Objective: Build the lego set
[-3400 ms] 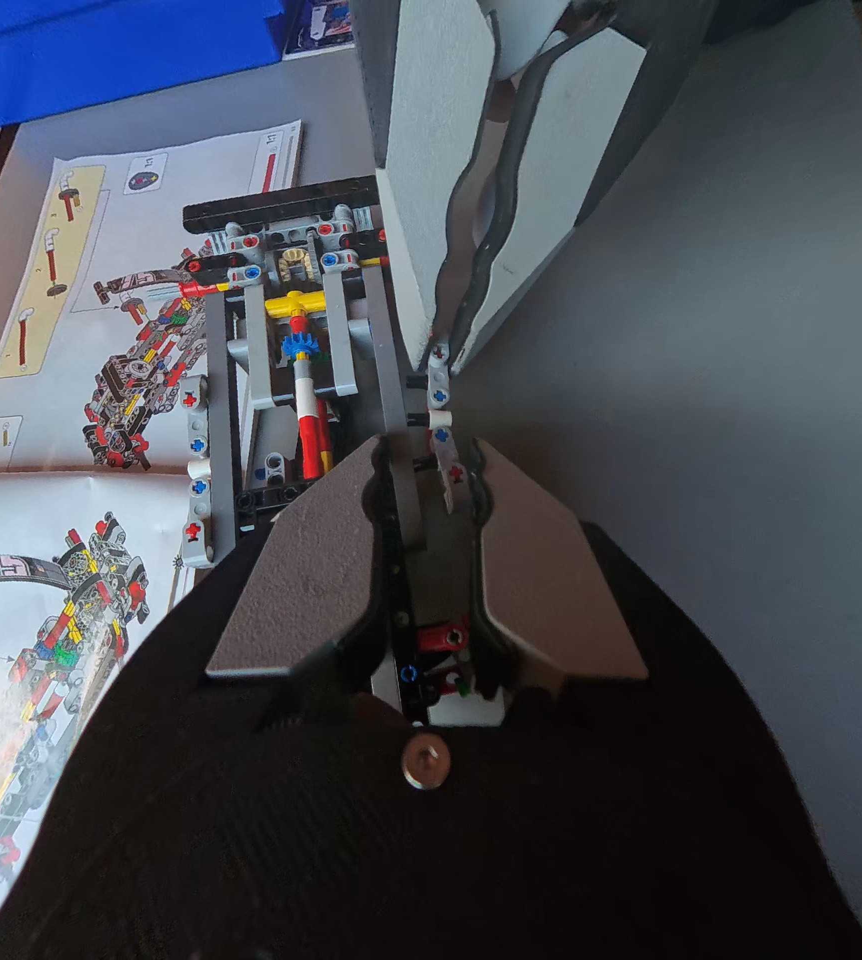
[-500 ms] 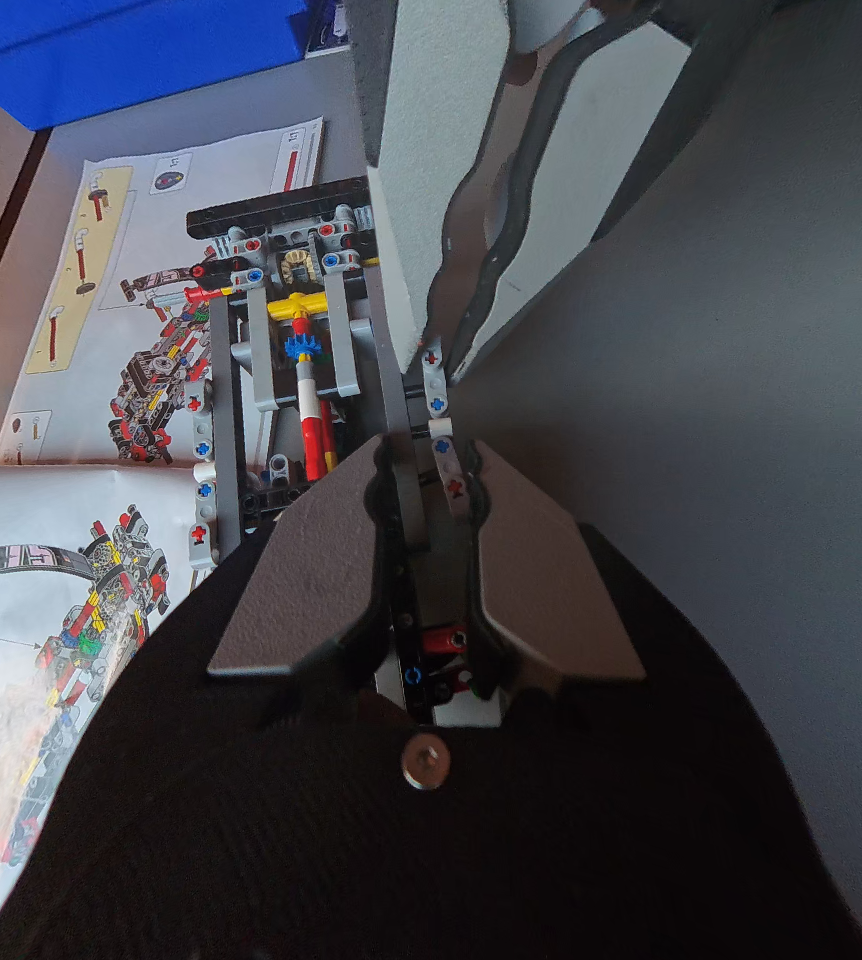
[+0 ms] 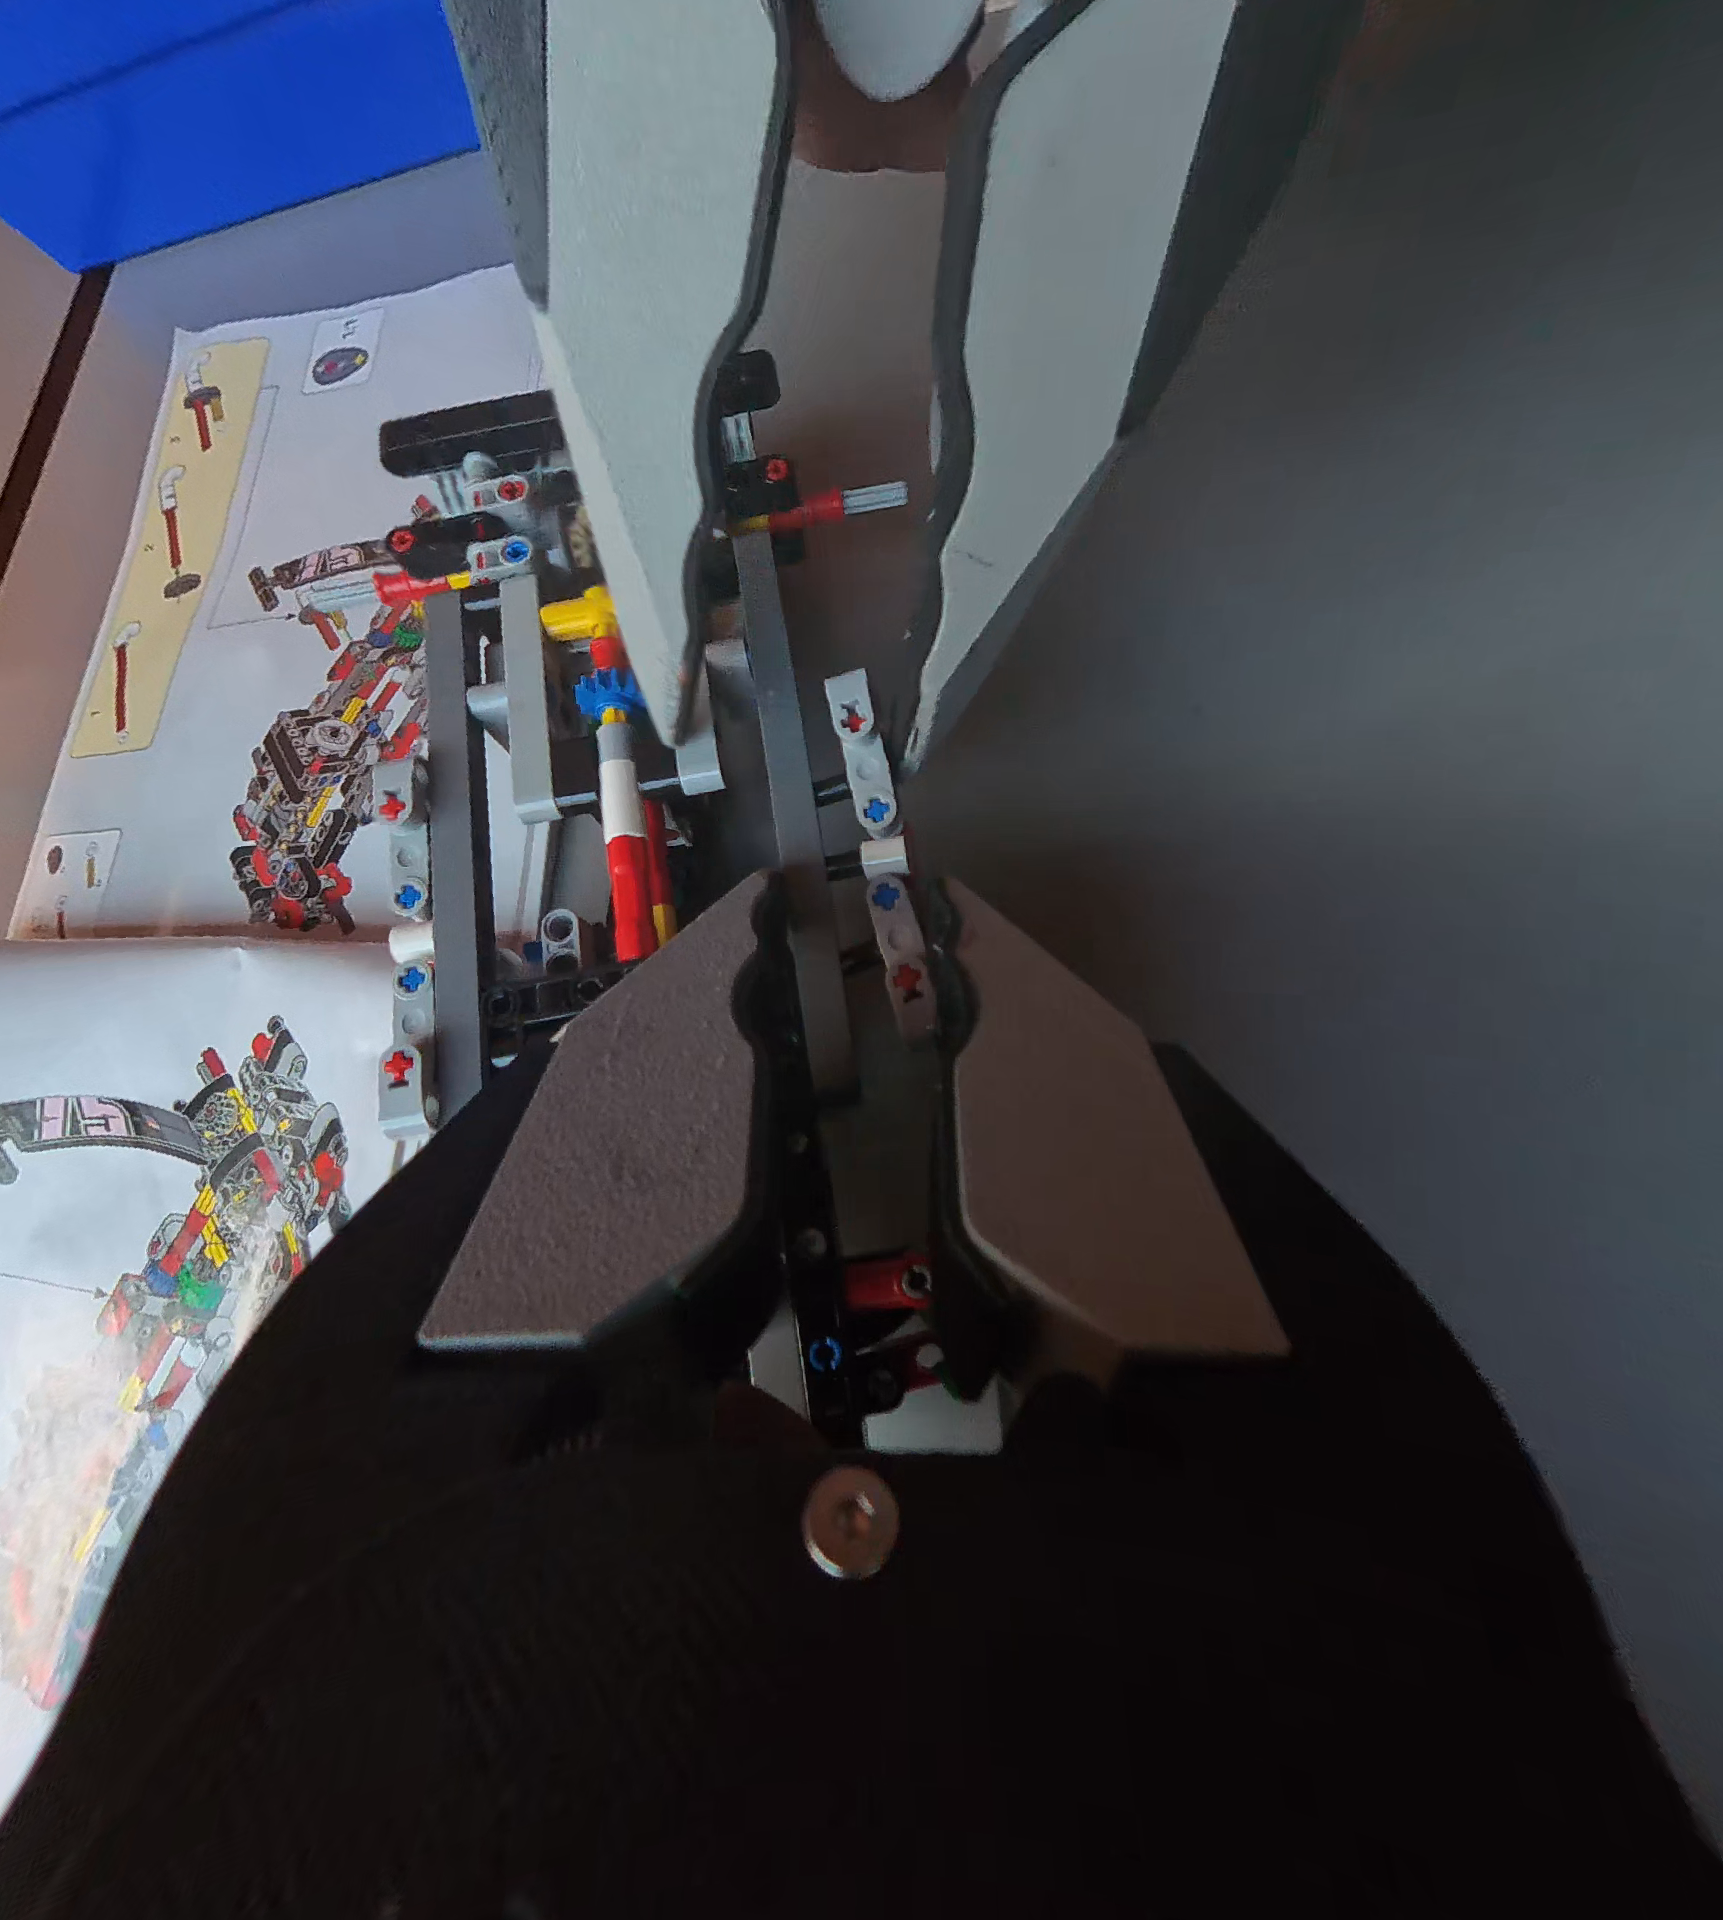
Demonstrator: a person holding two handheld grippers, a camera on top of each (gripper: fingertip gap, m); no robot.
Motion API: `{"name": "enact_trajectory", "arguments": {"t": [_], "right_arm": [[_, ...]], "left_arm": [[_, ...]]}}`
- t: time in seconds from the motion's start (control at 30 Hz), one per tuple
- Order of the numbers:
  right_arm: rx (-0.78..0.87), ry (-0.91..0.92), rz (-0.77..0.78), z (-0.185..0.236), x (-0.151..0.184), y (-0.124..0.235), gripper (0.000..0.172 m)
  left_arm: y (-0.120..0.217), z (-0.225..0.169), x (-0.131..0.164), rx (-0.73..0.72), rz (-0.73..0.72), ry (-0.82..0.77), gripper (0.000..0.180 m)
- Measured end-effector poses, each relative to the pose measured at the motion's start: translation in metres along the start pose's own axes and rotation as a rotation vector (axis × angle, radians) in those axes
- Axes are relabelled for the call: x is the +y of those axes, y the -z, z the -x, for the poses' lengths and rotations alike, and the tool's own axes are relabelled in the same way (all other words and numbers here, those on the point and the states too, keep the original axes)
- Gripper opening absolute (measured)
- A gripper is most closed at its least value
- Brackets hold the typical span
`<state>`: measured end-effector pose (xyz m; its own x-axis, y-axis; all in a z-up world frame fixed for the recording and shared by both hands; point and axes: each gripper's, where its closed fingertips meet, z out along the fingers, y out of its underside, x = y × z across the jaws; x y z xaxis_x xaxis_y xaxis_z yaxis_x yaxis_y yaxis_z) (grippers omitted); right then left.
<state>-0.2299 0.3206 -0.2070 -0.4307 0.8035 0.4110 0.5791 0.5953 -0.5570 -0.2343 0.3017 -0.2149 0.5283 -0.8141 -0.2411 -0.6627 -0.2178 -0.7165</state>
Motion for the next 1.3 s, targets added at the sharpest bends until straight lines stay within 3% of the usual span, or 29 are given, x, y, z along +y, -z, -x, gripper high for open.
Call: {"name": "enact_trajectory", "arguments": {"t": [0.37,0.63,0.73,0.8,0.87,1.0,1.3], "right_arm": [[-0.008,0.173,0.009,0.003,-0.002,-0.007,0.023],[0.27,0.377,-0.055,-0.002,-0.007,-0.008,0.012],[0.175,0.205,-0.097,-0.004,-0.006,-0.007,0.017],[0.106,0.052,-0.111,-0.011,-0.004,-0.006,0.037],[0.048,0.044,-0.113,-0.008,-0.003,-0.008,0.029],[0.205,0.233,-0.094,-0.004,-0.006,-0.008,0.013],[0.508,0.495,0.01,-0.005,-0.002,-0.015,0.011]], "left_arm": [[0.001,0.006,0.003,-0.017,0.006,0.014,0.026],[0.004,0.012,0.005,0.009,-0.009,0.094,0.026],[0.003,0.012,0.005,0.005,-0.001,0.082,0.026],[0.003,0.011,0.005,0.001,0.003,0.066,0.025],[0.002,0.012,0.005,-0.014,0.009,0.052,0.025],[0.003,0.014,0.005,0.0,-0.003,0.106,0.025],[0.003,0.014,0.006,0.027,0.008,0.129,0.028]]}}
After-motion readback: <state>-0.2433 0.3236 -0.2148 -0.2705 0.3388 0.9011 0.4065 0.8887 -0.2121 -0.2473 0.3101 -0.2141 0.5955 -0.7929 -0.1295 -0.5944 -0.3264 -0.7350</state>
